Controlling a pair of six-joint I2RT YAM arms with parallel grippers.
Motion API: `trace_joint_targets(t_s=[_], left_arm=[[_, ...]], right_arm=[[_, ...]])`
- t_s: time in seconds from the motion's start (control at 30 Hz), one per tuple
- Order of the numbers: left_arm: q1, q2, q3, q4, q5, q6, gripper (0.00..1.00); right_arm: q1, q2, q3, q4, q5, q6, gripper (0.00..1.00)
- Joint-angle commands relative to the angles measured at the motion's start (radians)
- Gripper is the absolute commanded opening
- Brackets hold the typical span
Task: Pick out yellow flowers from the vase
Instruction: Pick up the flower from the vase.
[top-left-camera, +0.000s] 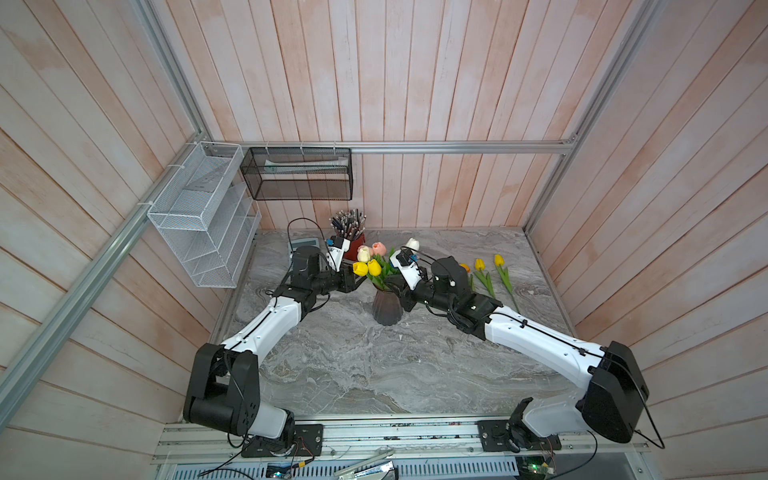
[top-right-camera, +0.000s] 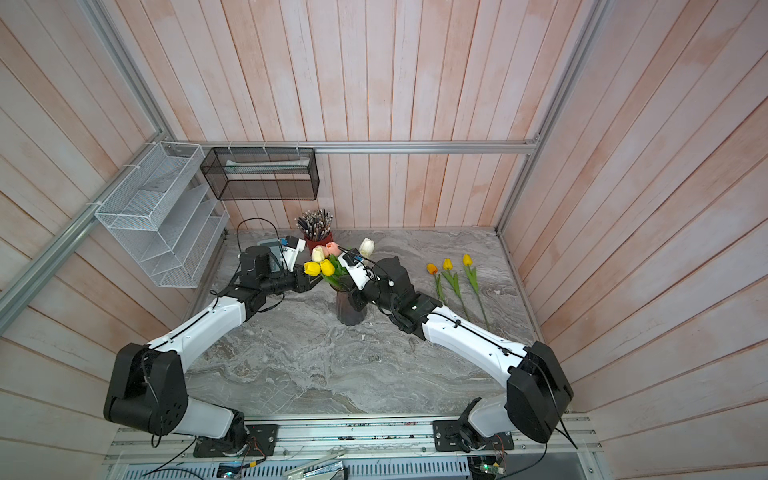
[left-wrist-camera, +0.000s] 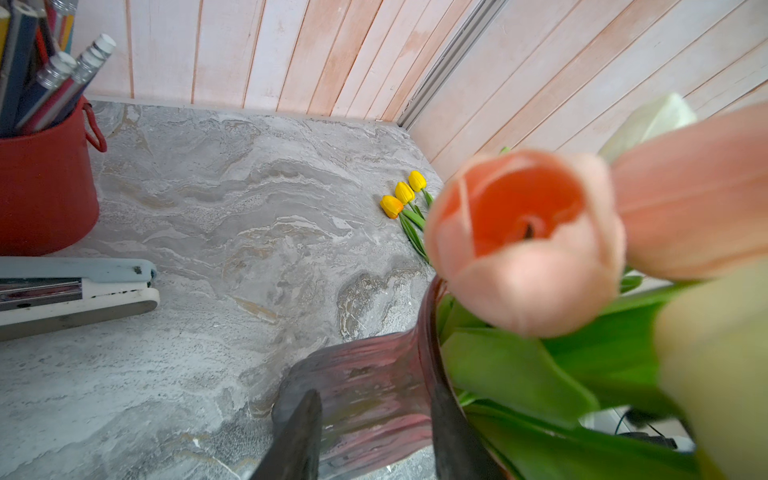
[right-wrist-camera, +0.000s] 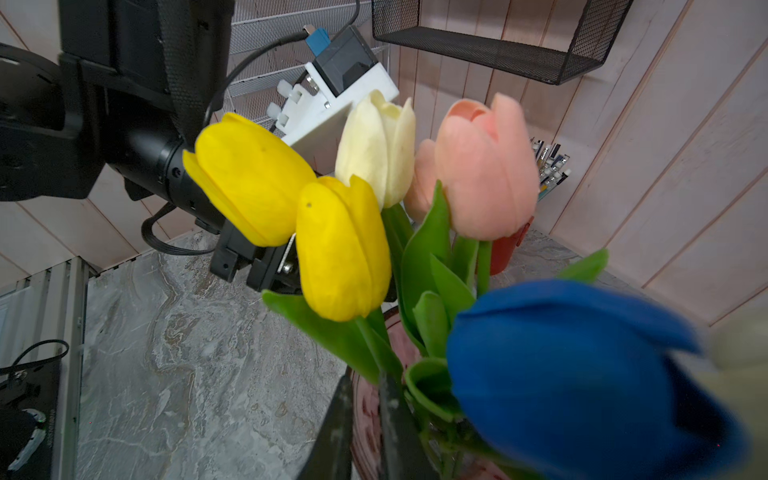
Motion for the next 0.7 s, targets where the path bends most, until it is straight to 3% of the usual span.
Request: trace_joint_targets(t_s=[0.0, 0.67], left_arm=[[-0.003, -0.002, 0.024, -0.01, 0.034, 0.025, 0.44], [-0.02, 0.03, 0.044, -0.035, 0.04, 0.035, 0.44]], right_arm=[[0.01, 0.025, 0.038, 0.033, 0.026, -0.01, 0.16], [0.018, 0.113, 0.089, 0.04, 0.039, -0.043, 0.22]])
